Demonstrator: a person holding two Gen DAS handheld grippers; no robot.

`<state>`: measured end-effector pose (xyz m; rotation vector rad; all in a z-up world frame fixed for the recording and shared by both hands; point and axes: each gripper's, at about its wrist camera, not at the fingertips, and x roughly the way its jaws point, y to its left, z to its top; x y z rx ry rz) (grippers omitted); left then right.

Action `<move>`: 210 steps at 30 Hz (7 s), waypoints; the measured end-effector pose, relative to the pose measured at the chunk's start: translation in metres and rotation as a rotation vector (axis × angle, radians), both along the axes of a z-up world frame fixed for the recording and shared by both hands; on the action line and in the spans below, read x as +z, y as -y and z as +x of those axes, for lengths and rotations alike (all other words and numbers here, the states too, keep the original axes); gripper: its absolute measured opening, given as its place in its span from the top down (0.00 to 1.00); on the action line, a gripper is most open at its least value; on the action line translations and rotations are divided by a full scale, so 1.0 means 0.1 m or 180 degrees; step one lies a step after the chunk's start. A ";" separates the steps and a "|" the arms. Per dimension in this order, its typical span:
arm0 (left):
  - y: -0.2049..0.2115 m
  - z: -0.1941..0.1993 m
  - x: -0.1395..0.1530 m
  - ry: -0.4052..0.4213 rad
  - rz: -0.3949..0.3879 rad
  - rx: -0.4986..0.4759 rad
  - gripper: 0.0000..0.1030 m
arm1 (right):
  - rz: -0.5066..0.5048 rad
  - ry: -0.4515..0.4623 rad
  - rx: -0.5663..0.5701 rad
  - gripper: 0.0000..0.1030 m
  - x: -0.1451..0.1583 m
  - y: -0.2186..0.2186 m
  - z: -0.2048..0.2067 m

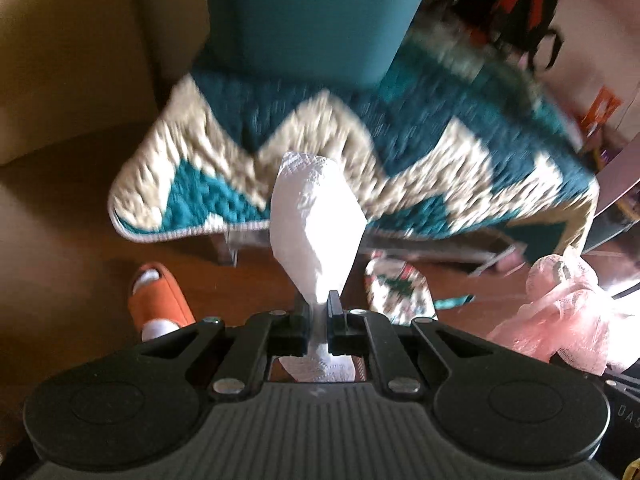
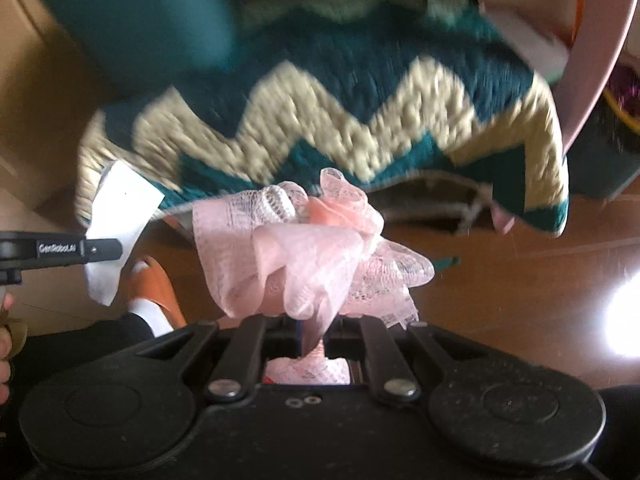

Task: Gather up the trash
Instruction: 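Lift pink pouf and foil sheet in both tools up over the wastebasket, then open both tools to drop pouf and foil into the wastebasket, then lower both tools back down to the remaining trash on the floor, then close right tool on clear plastic container while left tool grasps red snack wrapper, then lift clear container and snack wrapper in both tools up over the teal wastebasket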

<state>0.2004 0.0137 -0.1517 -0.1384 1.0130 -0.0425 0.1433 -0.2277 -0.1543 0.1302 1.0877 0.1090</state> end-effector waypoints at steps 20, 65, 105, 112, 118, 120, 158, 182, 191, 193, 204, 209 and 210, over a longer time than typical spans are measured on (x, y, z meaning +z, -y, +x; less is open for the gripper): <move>-0.07 0.03 2.30 0.1495 -0.0278 -0.0025 0.92 | 0.0337 0.1602 0.0416 0.92 2.35 -0.19 0.28; -0.44 2.25 2.19 0.0815 0.0207 0.0000 0.85 | 0.0063 0.1349 0.0844 0.78 2.24 -1.26 2.50; -0.31 0.50 2.58 0.1245 0.0008 -0.0021 0.12 | 0.0245 0.1796 0.0777 0.06 2.69 -0.51 0.84; -0.28 0.30 2.19 0.1066 -0.0152 -0.0066 0.04 | 0.0288 0.1718 0.0736 0.01 2.42 -0.26 0.62; -0.16 0.27 1.55 0.0711 -0.0326 -0.0143 0.03 | 0.0326 0.1389 0.0648 0.00 1.84 -0.08 0.53; -0.12 0.27 1.28 0.0553 -0.0334 -0.0153 0.04 | 0.0333 0.1213 0.0615 0.00 1.56 -0.03 0.54; 0.48 1.27 -3.37 -0.1775 0.0339 -0.0219 0.04 | -0.0032 -0.1654 0.0392 0.13 -3.35 -0.30 1.24; 0.65 1.31 -4.03 -0.1883 0.0356 -0.0377 0.46 | -0.0540 -0.1800 0.0497 0.37 -4.08 -0.54 1.19; 0.58 1.33 -3.99 -0.1895 0.0234 -0.0230 0.69 | -0.0720 -0.1786 0.0607 0.57 -4.04 -0.63 1.13; 0.54 1.33 -3.95 -0.1908 0.0222 -0.0165 0.70 | -0.0719 -0.1806 0.0631 0.58 -4.02 -0.65 1.12; 0.20 1.24 -3.32 -0.1723 0.0060 0.0107 0.70 | -0.0577 -0.1798 0.0600 0.58 -3.44 -0.72 1.04; 0.15 1.17 -2.78 -0.1526 -0.0020 0.0163 0.70 | -0.0511 -0.1562 0.0574 0.58 -2.89 -0.71 0.97; 0.15 1.14 -2.64 -0.1470 -0.0045 0.0164 0.70 | -0.0487 -0.1497 0.0567 0.58 -2.76 -0.71 0.96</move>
